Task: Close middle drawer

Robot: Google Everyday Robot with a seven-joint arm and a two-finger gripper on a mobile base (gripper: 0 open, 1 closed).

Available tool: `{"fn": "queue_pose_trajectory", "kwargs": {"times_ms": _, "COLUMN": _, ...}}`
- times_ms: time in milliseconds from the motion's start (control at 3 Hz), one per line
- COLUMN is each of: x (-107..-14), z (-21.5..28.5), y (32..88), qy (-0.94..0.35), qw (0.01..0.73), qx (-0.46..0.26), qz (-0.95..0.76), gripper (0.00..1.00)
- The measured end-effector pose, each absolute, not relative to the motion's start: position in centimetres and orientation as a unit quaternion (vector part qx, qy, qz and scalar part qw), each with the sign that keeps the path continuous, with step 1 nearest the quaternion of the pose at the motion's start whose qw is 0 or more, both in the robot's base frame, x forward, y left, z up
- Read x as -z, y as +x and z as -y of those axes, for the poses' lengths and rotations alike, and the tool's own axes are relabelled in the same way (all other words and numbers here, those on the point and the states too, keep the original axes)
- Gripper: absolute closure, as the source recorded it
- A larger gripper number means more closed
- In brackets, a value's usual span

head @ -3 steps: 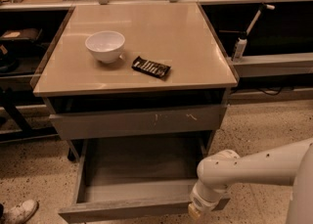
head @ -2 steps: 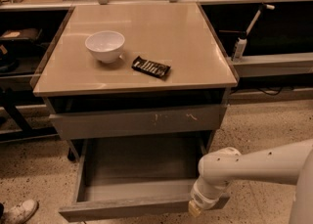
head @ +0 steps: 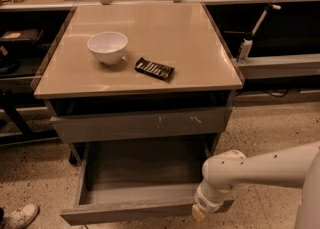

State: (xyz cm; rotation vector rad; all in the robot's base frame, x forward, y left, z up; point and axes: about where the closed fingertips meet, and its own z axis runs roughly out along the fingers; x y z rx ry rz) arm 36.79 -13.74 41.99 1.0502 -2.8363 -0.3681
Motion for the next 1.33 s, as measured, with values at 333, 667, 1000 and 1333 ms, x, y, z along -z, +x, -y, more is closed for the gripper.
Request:
{"fn": "queue_pose_trajectory", "kwargs": {"times_ms": 333, "x": -41.99, "z": 13.74, "y": 36.78, "qy": 0.344, "qw": 0.047, "qx": 0.121, "qz": 0.93, "gripper": 0.36}}
{"fn": "queue_pose_trajectory", "kwargs": {"times_ms": 667, "x": -41.99, "z": 13.74, "y": 36.78, "qy": 0.344, "qw": 0.047, "qx": 0.121, "qz": 0.93, "gripper": 0.13}}
{"fn": "queue_pose_trajectory", "kwargs": {"times_ms": 1000, "x": -41.98, "z": 13.74, "y": 36.78, "qy": 0.344, "qw": 0.047, "qx": 0.121, "qz": 0.93, "gripper": 0.0}}
{"fn": "queue_pose_trajectory", "kwargs": {"times_ms": 1333, "x": -41.98, "z": 13.74, "y": 36.78, "qy": 0.344, "qw": 0.047, "qx": 0.121, "qz": 0.93, "gripper": 0.0}}
